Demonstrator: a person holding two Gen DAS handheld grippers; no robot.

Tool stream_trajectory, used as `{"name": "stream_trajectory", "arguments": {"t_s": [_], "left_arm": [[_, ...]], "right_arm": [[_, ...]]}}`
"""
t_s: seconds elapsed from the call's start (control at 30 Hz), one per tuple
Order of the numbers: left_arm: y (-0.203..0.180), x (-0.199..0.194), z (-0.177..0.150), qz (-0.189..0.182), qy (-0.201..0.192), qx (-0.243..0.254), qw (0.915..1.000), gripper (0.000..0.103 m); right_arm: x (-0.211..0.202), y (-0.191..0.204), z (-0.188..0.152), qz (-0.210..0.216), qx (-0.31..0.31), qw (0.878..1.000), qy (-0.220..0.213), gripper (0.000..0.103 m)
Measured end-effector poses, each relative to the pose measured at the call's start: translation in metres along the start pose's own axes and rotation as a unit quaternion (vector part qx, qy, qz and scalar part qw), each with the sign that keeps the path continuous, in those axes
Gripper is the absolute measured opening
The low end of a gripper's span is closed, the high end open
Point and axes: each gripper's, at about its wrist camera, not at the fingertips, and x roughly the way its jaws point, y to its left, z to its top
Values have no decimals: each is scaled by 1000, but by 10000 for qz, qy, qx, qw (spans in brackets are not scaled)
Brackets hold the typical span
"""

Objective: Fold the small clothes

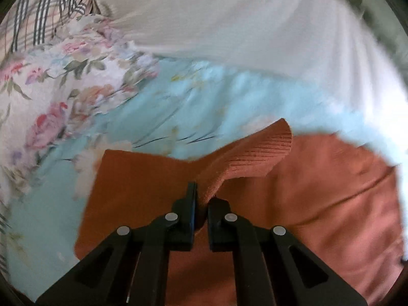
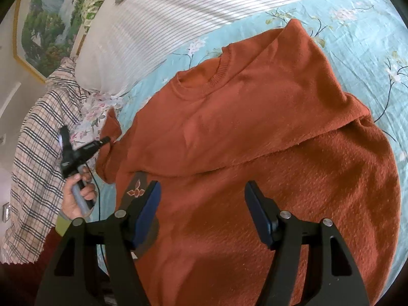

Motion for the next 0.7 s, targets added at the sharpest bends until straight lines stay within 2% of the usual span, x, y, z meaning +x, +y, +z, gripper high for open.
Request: {"name": "stream_trajectory", "arguments": {"t_s": [0.13, 0.23, 0.33, 0.47, 0.53, 0.7], "left_arm": [[-45, -44, 0, -1117, -231, -82, 9934, 5], [-87, -61, -4, -1750, -266, 58, 9842, 5], [-138, -66, -13, -2323, -100, 274, 9722, 5], [-199, -51, -31, -2693, 152, 627, 9609, 5], [-229, -29, -41, -2839, 469, 734, 9549, 5], [-271, 19, -63, -2794, 978, 947, 9505, 6]], "right_arm": [[-8, -5, -3, -25, 99, 9999, -132, 69], [-17, -13, -4, -49, 185, 9996, -223, 69], [-27, -20, -5, -97, 228, 9992, -316, 69], [-39, -31, -6, -169, 346, 9983, -442, 69], [-42, -36, -6, -188, 399, 9980, -460, 69], [-44, -44, -6, -234, 455, 9976, -471, 69]]}}
